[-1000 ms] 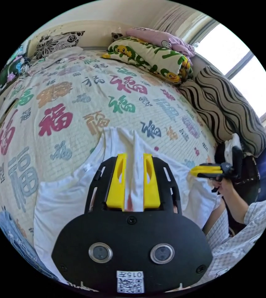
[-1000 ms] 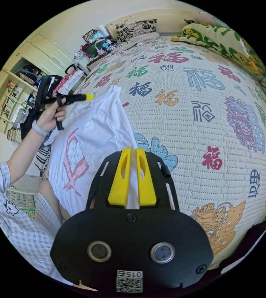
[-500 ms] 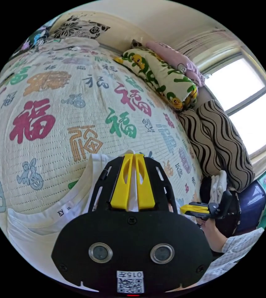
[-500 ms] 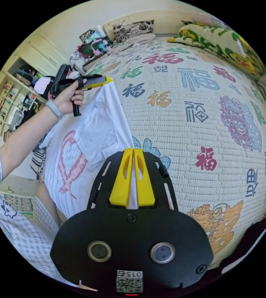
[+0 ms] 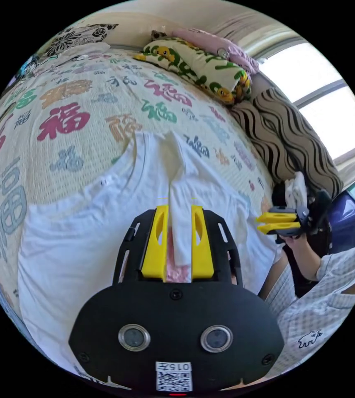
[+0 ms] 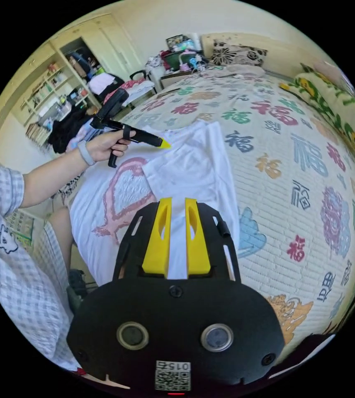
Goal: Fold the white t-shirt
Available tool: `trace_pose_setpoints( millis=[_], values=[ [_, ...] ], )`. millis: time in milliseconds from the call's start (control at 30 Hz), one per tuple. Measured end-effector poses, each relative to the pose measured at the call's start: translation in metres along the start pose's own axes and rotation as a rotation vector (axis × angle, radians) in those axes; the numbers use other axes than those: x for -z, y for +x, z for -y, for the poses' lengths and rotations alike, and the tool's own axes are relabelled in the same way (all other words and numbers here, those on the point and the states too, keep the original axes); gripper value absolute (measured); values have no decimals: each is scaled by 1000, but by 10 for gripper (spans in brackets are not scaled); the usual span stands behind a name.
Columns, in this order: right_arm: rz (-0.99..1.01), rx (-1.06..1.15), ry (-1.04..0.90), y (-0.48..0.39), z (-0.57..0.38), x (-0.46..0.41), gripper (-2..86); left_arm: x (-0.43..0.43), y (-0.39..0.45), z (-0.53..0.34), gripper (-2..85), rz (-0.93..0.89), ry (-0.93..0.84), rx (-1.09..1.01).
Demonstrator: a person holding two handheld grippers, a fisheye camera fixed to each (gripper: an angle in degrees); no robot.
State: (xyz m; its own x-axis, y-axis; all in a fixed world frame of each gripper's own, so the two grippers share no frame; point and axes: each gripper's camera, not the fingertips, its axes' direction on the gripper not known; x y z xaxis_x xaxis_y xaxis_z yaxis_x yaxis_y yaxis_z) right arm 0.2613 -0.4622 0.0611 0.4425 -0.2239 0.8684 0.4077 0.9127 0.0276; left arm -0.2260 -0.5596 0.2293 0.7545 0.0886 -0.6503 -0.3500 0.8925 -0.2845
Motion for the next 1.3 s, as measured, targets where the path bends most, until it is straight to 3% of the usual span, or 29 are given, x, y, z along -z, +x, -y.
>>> trace_pose_setpoints(
  millis=[167, 367, 500, 667, 767, 900, 1033, 1167, 1300],
  values=[
    [-54, -85, -177, -7, 1, -59, 14, -19, 10, -32, 46, 95, 18, 9],
    [-17, -128, -81, -21, -3, -66, -1, -12, 48, -56, 50, 107, 120, -54],
    [-58, -150, -188, -31, 1, -106, 2, -52, 61, -70, 48, 307, -7, -94],
    [-73, -156, -198, -53, 19, -119, 4, -35, 92, -105, 48, 471, 109, -91],
    [4, -19, -151, -93, 47, -118, 17, 11, 90, -164, 57, 443, 233, 60],
    [169, 193, -129, -171, 107, -143, 47, 71, 63, -281, 93, 588, 370, 444],
    [241, 455, -154, -281, 164, -200, 61, 82, 17, -366, 108, 488, 484, 765],
    [202, 680, -272, -371, 192, -263, 74, 60, -4, -374, 120, 459, 401, 796],
    [-70, 919, -395, -438, 192, -326, 56, 46, -19, -386, 118, 337, 457, 810]
  ],
)
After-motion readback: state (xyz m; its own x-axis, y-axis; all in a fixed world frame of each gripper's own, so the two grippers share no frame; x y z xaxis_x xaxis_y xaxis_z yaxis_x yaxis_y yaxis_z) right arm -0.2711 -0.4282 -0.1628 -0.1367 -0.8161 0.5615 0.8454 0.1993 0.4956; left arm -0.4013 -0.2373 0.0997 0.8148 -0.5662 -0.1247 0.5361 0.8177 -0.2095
